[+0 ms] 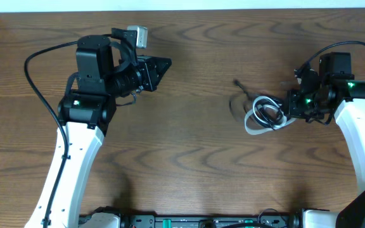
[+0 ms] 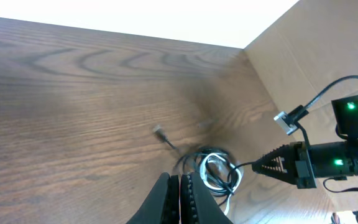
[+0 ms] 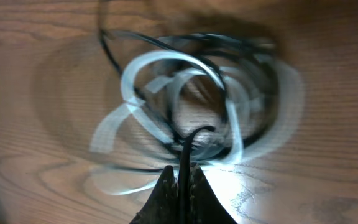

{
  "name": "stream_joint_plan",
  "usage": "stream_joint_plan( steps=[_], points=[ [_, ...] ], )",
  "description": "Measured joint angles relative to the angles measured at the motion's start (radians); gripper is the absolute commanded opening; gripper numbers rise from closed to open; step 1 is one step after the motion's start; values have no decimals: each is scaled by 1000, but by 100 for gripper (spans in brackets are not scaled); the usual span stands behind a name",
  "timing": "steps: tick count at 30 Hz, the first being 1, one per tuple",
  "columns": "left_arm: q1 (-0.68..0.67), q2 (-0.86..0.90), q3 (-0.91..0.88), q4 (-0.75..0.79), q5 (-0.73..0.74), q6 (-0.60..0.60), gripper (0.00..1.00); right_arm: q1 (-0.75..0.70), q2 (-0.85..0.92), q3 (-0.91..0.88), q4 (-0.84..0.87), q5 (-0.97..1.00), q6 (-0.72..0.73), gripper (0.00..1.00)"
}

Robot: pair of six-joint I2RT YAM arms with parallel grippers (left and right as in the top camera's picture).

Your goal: Untangle cables

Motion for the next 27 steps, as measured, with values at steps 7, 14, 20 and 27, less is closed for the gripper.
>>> stream_joint_plan(
  steps=[7,14,20,27],
  points=[
    [-12,-1,0,-1,14,0,8,6,0,0,-4,-10,-5,1],
    [-12,-1,0,-43,52,8,15,87,0,-2,66,-172,-75,1],
    [-12,-1,0,-144,55,69,16,205,0,-3,235,-258,-91,1],
    [-12,-1,0,-200,56,113,16,288,0,-3,270,-190,-64,71]
  ],
)
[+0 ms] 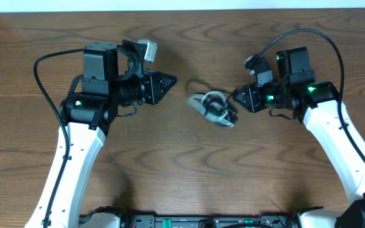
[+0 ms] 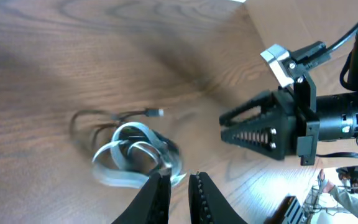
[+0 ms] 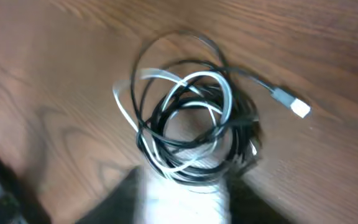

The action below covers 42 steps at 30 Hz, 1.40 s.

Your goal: Untangle cables

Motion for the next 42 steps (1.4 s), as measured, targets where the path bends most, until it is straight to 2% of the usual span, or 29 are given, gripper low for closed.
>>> stream_joint_plan(
  steps=[6,8,13,20,28,34,42],
  points=[
    [-2,0,0,-32,0,11,17,3,0,0,-69,137,14,76],
    [-8,0,-3,-33,0,22,21,3,0,0,-95,178,20,74],
    [-56,0,-35,-37,-11,47,23,3,0,0,-143,259,76,68],
    [-149,25,-37,-38,-134,52,25,3,2,0,-184,406,215,67],
    [-226,224,-37,-6,-292,53,29,3,13,0,-202,481,290,67],
    [-238,375,-37,67,-326,57,29,3,13,0,-203,497,301,69],
    [-303,462,-38,74,-343,100,28,3,13,0,-191,502,308,70]
  ],
)
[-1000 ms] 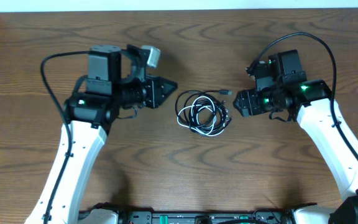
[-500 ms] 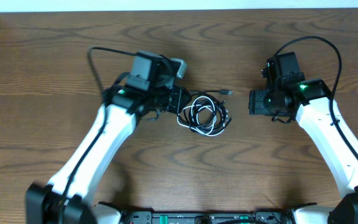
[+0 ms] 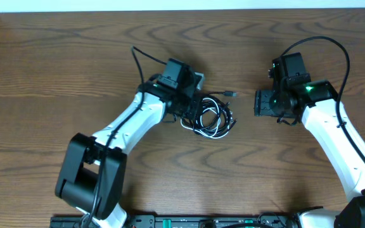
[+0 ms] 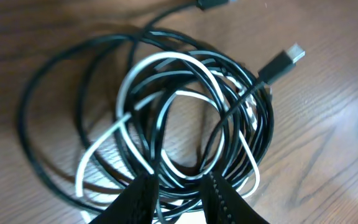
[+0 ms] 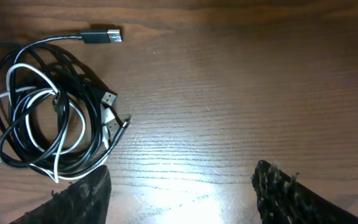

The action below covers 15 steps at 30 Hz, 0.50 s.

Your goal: Untangle cables

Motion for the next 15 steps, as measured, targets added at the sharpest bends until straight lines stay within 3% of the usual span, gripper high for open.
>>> stream_joint_plan(
  steps=[15],
  points=[
    [-64,8,-39,-68,-160,31,28,0,0,0,-2,0,0,71]
  ],
)
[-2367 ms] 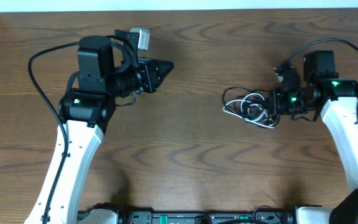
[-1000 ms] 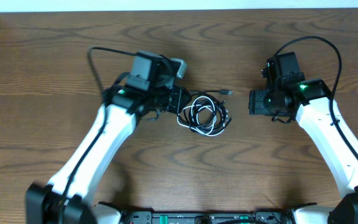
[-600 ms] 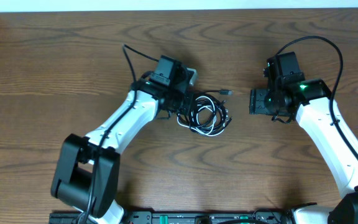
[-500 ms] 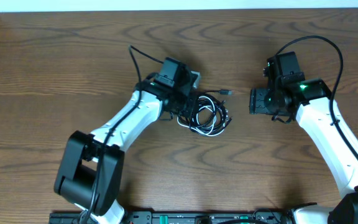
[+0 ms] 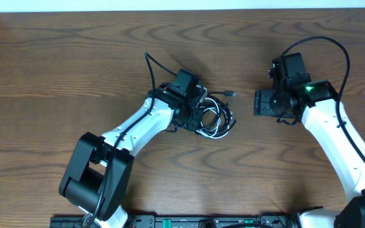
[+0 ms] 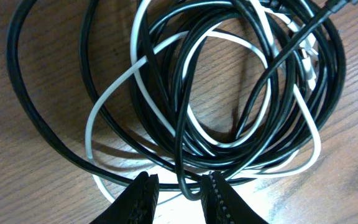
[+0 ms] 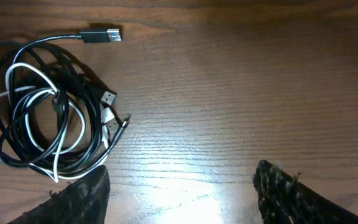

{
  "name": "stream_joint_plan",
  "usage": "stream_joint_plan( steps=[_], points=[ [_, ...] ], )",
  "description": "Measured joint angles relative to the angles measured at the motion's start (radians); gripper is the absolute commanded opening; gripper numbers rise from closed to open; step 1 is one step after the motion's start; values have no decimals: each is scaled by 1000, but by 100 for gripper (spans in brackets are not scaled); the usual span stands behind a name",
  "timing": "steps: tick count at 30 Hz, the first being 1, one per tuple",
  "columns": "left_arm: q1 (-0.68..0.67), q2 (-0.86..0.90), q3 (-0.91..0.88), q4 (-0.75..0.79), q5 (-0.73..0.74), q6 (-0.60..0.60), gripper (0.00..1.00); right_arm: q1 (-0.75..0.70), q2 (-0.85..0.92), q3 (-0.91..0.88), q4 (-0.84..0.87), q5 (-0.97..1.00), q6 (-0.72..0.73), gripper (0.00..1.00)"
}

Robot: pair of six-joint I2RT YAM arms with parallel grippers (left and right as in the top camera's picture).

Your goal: Untangle cables

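Note:
A tangled coil of black and white cables (image 5: 215, 119) lies on the wooden table near its middle. My left gripper (image 5: 192, 118) sits at the coil's left edge. In the left wrist view the cables (image 6: 229, 93) fill the frame, and the left gripper (image 6: 180, 194) is open with one black loop (image 6: 182, 168) hanging between its fingertips, not pinched. My right gripper (image 5: 258, 102) stands to the right of the coil, apart from it. In its own view the right gripper (image 7: 182, 190) is wide open over bare wood, with the coil (image 7: 42, 112) at the left.
A black USB plug (image 7: 101, 34) on a thin lead sticks out from the coil's far side, seen also as the plug (image 5: 231, 94) overhead. Two more plug ends (image 7: 109, 109) lie on the coil's right side. The wooden table (image 5: 170, 183) spreads all round.
My left gripper has come closer onto the coil, and a black loop now lies between its fingertips. The right arm and the coil have stayed where they were.
First my right gripper was shut on the coil at the table's right, the left arm far off at the left. Then the coil lay at mid-table, released, between both grippers. Later the left gripper hung open over it, the right drawn back wide open; now the left straddles a black loop.

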Motion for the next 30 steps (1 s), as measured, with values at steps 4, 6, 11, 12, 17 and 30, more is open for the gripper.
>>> stream_joint_plan(
  steps=[4,6,11,12,17,30],
  points=[
    [0,0,0,1,-2,4,28,0,0,0,-1,0,0,71],
    [0,0,0,1,-2,5,28,0,0,0,1,0,0,71],
    [0,0,0,4,-1,15,28,0,0,0,3,0,0,72],
    [0,0,-1,7,-2,18,28,0,0,0,3,0,0,72],
    [0,0,-4,25,-1,18,28,0,0,0,3,0,0,72],
    [0,30,-11,36,35,31,23,0,0,0,3,0,0,72]
  ],
)
